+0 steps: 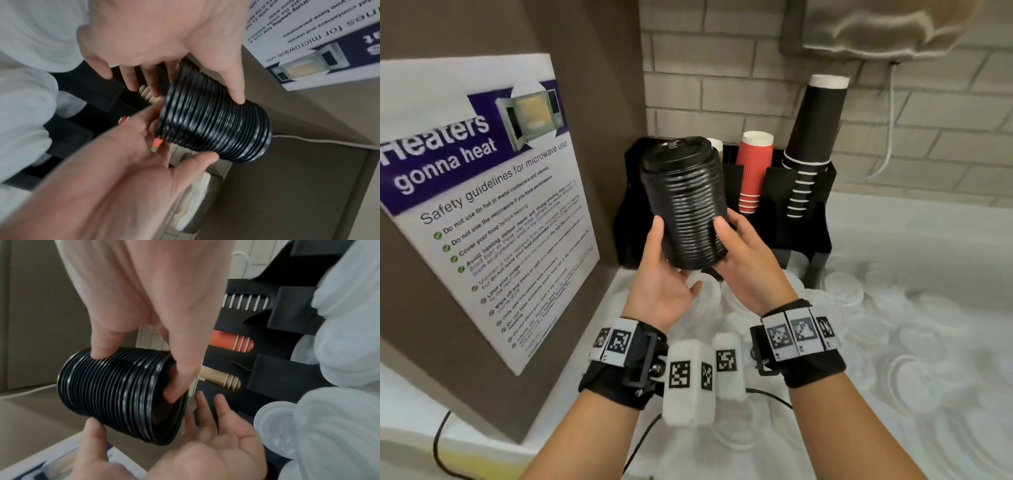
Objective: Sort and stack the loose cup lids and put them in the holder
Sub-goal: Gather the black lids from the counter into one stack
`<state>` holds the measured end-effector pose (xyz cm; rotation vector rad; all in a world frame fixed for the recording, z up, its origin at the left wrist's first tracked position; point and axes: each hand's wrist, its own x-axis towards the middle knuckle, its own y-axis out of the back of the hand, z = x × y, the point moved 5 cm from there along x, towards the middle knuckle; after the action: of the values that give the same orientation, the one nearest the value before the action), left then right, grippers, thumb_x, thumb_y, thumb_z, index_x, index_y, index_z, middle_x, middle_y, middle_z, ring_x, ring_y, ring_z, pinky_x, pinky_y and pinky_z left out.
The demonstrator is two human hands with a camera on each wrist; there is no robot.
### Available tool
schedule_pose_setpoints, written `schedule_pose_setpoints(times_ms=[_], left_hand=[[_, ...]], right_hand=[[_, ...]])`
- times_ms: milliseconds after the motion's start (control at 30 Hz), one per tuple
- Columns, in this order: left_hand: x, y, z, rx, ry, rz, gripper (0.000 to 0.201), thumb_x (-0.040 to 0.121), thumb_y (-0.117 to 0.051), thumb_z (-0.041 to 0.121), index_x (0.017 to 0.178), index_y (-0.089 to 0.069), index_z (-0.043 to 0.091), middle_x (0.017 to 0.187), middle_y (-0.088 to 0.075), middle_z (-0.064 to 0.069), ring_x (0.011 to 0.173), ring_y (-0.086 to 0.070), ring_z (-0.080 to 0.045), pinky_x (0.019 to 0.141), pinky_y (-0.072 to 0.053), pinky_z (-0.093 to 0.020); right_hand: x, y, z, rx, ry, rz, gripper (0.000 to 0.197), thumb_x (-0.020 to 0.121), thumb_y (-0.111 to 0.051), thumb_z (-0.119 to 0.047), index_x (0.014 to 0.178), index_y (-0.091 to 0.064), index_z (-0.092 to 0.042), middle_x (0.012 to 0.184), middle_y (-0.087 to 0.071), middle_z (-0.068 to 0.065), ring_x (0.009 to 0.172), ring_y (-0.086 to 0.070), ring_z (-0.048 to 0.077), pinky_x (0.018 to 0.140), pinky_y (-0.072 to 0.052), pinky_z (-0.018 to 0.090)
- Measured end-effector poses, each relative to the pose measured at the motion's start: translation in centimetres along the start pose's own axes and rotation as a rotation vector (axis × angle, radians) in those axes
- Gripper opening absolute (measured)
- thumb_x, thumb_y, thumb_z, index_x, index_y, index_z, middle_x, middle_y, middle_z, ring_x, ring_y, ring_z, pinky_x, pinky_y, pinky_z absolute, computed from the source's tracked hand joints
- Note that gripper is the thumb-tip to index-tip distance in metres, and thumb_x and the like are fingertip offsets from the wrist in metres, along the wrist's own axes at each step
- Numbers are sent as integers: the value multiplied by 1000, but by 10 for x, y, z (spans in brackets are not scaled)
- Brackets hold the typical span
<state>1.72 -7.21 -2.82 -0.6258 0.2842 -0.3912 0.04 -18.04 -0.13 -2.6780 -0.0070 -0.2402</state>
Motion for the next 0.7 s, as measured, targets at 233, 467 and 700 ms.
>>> schedule_pose_setpoints(times_ms=[233,467,700], left_hand=[[-9,1,13,317,-248,56,61,79,-71,47,134,-54,27,133,-61,2,125,-55,-13,111,-37,-47],[-34,-27,78,863,-761,-144,105,67,-83,32,146,-15,50,152,-26,7,138,-33,0,108,-38,-21],[-56,-23,104,1341,-740,84,66,73,-82,35,131,-52,33,128,-51,5,117,-46,1,94,-36,-8]], right_hand=[[-14,9,-6,93,-4,-2,66,82,-64,-29,139,-38,-8,134,-55,17,121,-56,32,91,-51,48],[-23,11,-6,116,-42,-26,59,85,-59,-27,139,-42,-12,134,-56,15,121,-56,32,89,-52,52],[-31,-10,18,292,-158,-126,48,95,-41,-22,141,-43,-9,138,-51,17,127,-49,35,104,-38,58]])
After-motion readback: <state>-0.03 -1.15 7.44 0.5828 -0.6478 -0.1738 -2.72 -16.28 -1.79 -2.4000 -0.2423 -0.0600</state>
